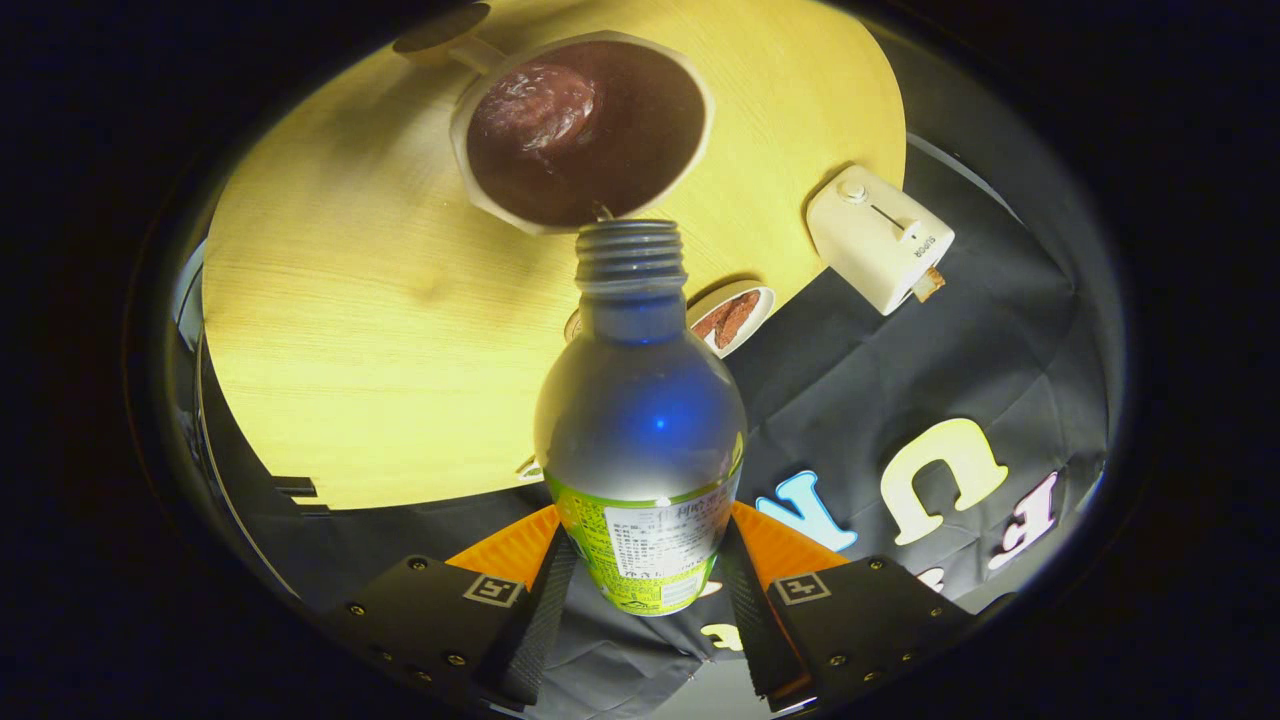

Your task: Take the bottle from table, then pour the juice into the cup, finally place the bottle on the coaster

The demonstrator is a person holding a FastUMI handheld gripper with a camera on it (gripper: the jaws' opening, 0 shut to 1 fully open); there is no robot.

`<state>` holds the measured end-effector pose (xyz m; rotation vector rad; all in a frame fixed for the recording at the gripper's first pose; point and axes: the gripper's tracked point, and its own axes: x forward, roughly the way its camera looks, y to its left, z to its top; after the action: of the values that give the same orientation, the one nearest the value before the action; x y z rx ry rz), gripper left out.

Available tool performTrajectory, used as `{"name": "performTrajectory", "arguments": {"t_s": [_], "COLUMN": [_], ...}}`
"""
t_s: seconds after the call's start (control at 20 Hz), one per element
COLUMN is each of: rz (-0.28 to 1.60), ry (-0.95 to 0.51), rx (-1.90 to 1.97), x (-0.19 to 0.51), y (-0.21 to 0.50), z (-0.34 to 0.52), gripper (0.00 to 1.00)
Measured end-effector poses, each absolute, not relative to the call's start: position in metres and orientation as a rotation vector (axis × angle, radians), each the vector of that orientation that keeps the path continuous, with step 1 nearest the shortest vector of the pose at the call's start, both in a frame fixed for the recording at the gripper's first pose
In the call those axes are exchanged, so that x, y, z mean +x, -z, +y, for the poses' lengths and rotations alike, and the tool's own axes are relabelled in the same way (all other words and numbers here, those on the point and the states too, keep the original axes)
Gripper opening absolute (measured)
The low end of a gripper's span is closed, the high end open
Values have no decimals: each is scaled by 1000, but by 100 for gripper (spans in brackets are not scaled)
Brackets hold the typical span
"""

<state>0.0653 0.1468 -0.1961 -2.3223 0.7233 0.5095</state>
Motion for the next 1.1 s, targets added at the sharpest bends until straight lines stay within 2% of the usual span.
{"name": "performTrajectory", "arguments": {"t_s": [0.65,1.1], "rz": [716,748], "ry": [-509,-543], "rx": [-2374,-2223], "x": [62,44], "y": [182,187], "z": [158,151], "gripper": [75,76]}}
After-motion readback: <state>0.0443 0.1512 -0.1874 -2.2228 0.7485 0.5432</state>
